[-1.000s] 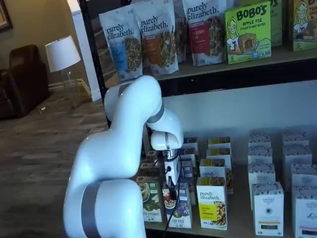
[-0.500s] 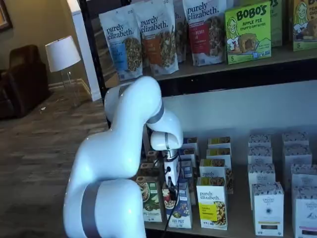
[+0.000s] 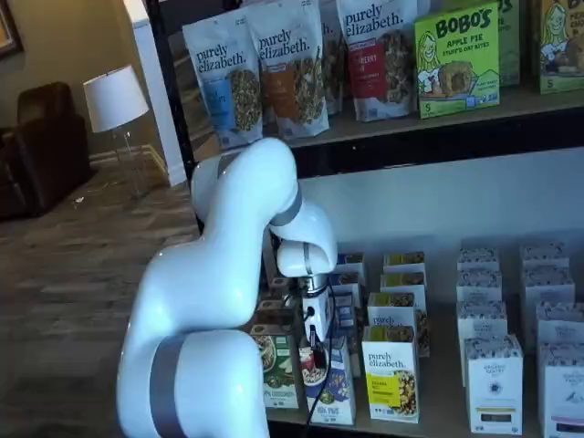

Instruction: Pick up the blue and white box that is on the bottom shelf, the second box from the left

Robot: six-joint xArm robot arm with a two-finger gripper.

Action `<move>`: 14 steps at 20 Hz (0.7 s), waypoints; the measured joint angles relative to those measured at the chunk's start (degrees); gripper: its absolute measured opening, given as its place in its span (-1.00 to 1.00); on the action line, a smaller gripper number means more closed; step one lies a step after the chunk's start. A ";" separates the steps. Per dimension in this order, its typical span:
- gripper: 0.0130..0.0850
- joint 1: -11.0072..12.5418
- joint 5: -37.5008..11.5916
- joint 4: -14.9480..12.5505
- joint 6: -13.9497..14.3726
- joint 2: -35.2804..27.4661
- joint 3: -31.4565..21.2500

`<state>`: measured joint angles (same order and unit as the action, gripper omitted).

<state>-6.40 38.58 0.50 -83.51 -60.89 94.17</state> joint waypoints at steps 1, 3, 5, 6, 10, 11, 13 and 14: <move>-0.11 0.01 -0.04 -0.11 0.08 0.27 -0.37; -0.11 0.03 -0.34 -0.50 0.39 0.96 -1.39; -0.11 0.07 -0.75 -0.82 0.63 1.89 -2.75; -0.11 0.08 -1.00 -0.94 0.71 2.43 -3.53; -0.11 0.11 -2.11 -0.88 0.62 5.15 -7.34; -0.11 0.11 -2.38 -0.74 0.50 5.97 -8.46; -0.11 0.05 -3.00 -0.59 0.43 7.72 -10.77; -0.11 -0.01 -3.36 -0.59 0.49 8.64 -12.01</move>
<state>-6.41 35.22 -0.10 -83.02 -52.24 82.17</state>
